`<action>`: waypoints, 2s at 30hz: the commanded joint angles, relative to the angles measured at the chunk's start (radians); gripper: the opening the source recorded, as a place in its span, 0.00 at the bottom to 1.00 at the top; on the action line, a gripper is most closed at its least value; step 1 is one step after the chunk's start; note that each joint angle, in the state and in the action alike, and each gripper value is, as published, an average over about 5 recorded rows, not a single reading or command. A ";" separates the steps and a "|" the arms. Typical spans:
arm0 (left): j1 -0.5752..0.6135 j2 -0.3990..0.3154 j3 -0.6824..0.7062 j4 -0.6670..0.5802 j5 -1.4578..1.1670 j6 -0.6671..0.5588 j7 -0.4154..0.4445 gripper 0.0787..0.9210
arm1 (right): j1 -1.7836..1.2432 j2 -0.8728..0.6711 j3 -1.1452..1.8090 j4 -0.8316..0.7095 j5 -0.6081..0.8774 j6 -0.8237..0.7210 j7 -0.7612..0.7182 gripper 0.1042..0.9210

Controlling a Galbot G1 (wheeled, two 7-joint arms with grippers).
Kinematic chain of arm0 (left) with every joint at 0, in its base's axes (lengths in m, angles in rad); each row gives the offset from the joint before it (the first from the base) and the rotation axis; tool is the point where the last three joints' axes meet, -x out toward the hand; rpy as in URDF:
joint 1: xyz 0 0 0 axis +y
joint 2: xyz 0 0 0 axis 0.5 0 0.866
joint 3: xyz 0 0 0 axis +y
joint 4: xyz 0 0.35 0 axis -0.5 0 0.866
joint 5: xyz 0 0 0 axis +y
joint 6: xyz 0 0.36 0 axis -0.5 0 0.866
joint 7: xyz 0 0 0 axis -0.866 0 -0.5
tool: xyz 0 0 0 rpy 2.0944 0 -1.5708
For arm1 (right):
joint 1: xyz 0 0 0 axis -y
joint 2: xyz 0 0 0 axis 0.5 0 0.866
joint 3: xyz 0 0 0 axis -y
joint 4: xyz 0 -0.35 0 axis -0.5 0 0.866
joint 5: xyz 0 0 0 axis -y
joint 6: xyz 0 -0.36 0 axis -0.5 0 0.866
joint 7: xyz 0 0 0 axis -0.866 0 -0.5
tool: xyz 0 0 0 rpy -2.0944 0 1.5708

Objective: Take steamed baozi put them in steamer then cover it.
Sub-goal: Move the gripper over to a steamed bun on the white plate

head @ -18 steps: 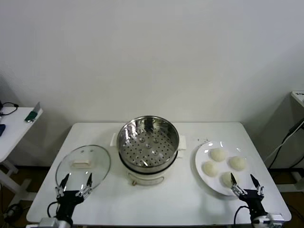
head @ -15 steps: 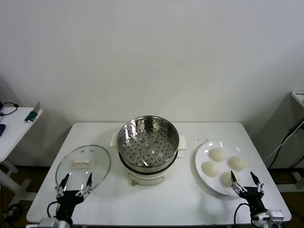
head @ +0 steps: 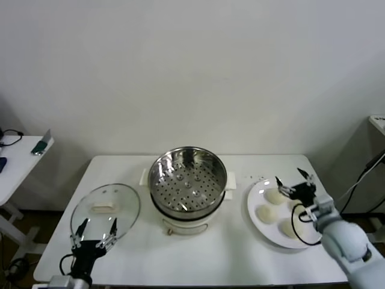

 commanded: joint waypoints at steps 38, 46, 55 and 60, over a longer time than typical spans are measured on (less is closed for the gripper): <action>-0.009 -0.010 -0.007 0.045 0.016 -0.013 0.003 0.88 | 1.019 0.211 -1.195 -0.734 -0.207 0.127 -0.812 0.88; -0.018 -0.010 -0.009 0.057 0.014 -0.016 -0.001 0.88 | 0.958 0.263 -1.130 -0.812 -0.266 0.142 -0.794 0.88; -0.030 -0.009 -0.005 0.066 0.014 -0.015 -0.002 0.88 | 0.931 0.313 -1.080 -0.884 -0.301 0.161 -0.767 0.88; -0.030 -0.006 -0.006 0.073 0.014 -0.018 -0.003 0.88 | 0.926 0.317 -1.080 -0.885 -0.299 0.164 -0.767 0.86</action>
